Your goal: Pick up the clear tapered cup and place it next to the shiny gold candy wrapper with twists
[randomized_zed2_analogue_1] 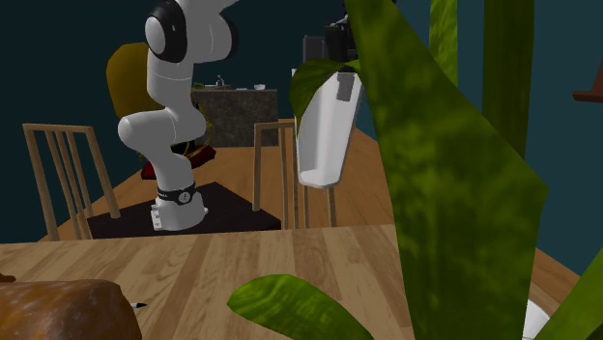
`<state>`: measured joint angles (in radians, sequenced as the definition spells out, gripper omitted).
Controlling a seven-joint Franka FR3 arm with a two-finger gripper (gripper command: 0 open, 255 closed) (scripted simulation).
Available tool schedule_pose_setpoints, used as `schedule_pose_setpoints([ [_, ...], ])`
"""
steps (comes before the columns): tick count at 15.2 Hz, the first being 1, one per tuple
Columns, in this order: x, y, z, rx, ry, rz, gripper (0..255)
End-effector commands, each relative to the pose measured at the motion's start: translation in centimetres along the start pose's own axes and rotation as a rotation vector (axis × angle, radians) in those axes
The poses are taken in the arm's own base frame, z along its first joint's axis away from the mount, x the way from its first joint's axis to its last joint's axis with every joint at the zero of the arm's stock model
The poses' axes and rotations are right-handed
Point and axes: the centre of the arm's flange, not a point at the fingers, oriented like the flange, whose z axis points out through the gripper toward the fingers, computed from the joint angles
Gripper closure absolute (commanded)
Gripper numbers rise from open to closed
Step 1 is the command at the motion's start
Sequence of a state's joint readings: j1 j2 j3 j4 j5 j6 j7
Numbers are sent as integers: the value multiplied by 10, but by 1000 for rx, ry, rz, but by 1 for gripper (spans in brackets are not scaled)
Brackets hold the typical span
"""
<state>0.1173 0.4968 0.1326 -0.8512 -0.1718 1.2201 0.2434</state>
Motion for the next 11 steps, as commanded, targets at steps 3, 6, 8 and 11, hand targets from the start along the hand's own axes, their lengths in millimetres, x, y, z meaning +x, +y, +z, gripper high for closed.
schedule_pose_setpoints([
  [3, -35, 37, 6, 0, 3, 0, 255],
  [6, -61, 66, 12, 0, 3, 0, 255],
  [8, -79, 85, 16, 0, 3, 0, 255],
  [11, -106, 113, 22, 0, 3, 0, 255],
])
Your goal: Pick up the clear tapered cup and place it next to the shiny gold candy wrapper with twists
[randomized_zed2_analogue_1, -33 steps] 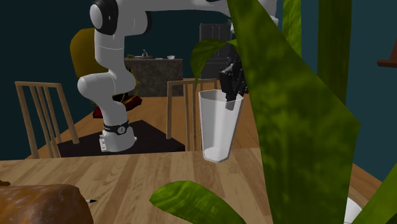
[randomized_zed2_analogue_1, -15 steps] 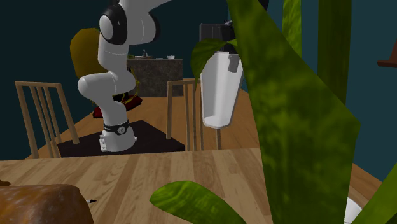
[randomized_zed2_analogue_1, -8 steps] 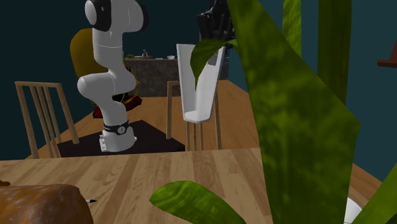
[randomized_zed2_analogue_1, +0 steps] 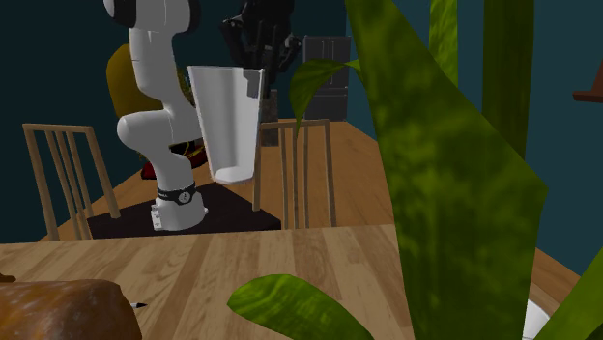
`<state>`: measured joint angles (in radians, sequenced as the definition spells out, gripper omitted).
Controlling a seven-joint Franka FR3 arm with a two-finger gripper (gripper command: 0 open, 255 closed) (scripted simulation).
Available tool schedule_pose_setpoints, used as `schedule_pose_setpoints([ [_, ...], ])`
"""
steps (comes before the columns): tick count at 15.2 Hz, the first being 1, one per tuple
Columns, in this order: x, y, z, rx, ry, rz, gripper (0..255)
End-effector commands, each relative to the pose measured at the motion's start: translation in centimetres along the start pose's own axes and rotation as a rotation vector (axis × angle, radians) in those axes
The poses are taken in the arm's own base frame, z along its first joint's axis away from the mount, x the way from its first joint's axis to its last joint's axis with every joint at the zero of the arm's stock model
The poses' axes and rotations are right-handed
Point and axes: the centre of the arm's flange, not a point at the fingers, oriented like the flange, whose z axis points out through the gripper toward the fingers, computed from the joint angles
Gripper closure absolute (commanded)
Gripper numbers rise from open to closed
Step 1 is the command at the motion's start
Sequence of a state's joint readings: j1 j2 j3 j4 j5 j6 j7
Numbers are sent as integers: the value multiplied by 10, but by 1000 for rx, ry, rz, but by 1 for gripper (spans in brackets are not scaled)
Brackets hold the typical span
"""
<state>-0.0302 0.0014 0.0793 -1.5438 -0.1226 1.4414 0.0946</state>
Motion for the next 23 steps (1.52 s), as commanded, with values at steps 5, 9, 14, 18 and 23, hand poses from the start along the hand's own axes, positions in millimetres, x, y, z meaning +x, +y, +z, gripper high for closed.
schedule_pose_setpoints([
  [5, -54, 57, 15, 1, 0, -1, 255],
  [9, -89, 96, 23, 1, 0, -1, 255],
  [14, -134, 144, 33, 1, 0, -1, 255],
  [18, -169, 182, 41, 1, 0, -1, 255],
  [23, -213, 230, 51, 1, 0, -1, 255],
])
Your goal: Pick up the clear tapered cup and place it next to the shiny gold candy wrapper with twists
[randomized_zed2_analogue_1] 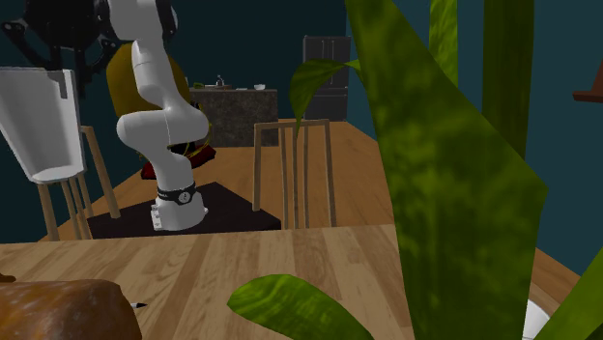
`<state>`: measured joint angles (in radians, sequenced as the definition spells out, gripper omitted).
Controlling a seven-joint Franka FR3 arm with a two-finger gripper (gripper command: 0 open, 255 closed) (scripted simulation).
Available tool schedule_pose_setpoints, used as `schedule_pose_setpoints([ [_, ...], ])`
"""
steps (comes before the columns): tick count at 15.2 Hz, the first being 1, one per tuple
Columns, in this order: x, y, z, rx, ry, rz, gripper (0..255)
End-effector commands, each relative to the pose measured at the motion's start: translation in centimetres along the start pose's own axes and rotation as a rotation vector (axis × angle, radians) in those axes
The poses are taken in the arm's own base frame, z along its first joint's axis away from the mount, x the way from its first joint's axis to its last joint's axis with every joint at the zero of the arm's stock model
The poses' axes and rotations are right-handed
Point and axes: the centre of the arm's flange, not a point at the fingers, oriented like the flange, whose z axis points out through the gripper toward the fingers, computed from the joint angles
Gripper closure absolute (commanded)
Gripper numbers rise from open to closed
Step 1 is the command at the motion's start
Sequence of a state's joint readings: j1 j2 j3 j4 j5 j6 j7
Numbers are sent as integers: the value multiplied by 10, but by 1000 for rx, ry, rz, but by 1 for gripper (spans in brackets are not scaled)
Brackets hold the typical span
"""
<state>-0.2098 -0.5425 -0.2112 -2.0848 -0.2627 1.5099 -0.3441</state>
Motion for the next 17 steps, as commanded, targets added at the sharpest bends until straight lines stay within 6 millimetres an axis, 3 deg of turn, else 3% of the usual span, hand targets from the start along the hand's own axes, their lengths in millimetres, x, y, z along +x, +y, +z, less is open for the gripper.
schedule_pose_setpoints([
  [1, -20, 19, 4, 0, 0, -1, 255],
  [5, -56, 59, 12, 0, 0, -1, 255],
  [17, -51, 50, 75, 0, 0, -1, 255],
])
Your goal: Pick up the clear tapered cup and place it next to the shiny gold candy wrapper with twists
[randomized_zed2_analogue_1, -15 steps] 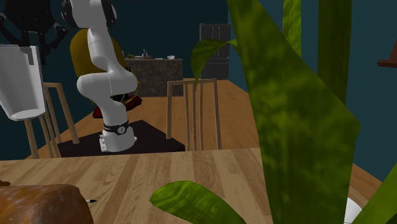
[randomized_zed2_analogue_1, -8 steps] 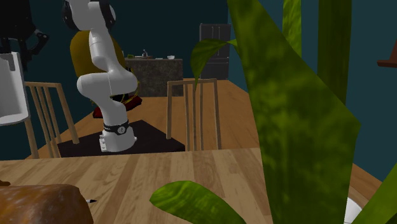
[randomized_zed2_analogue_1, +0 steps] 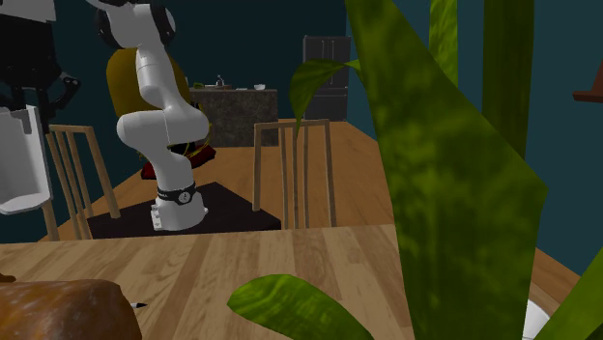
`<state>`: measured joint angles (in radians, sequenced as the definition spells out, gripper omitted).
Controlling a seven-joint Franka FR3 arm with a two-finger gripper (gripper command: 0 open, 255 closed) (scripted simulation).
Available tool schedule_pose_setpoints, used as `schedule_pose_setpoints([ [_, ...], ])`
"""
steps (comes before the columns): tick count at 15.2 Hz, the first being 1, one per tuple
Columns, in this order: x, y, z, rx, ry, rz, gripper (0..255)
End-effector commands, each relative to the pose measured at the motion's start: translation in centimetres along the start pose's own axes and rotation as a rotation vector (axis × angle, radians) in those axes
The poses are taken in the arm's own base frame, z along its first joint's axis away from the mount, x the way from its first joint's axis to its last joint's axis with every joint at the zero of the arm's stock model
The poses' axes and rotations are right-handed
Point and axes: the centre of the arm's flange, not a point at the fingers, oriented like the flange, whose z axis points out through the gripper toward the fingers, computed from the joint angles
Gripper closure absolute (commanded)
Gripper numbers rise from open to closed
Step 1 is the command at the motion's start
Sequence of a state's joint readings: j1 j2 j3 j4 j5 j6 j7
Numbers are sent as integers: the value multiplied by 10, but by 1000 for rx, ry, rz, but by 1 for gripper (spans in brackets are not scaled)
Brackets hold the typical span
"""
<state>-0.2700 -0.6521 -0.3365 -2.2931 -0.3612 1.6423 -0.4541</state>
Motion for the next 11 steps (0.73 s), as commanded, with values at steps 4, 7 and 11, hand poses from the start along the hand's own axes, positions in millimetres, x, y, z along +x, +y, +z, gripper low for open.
schedule_pose_setpoints([
  [4, 3, -4, 26, 0, 1, 0, 255],
  [7, 4, -6, 41, 0, 1, 0, 255],
  [11, 6, -9, 62, 0, 1, 0, 255],
])
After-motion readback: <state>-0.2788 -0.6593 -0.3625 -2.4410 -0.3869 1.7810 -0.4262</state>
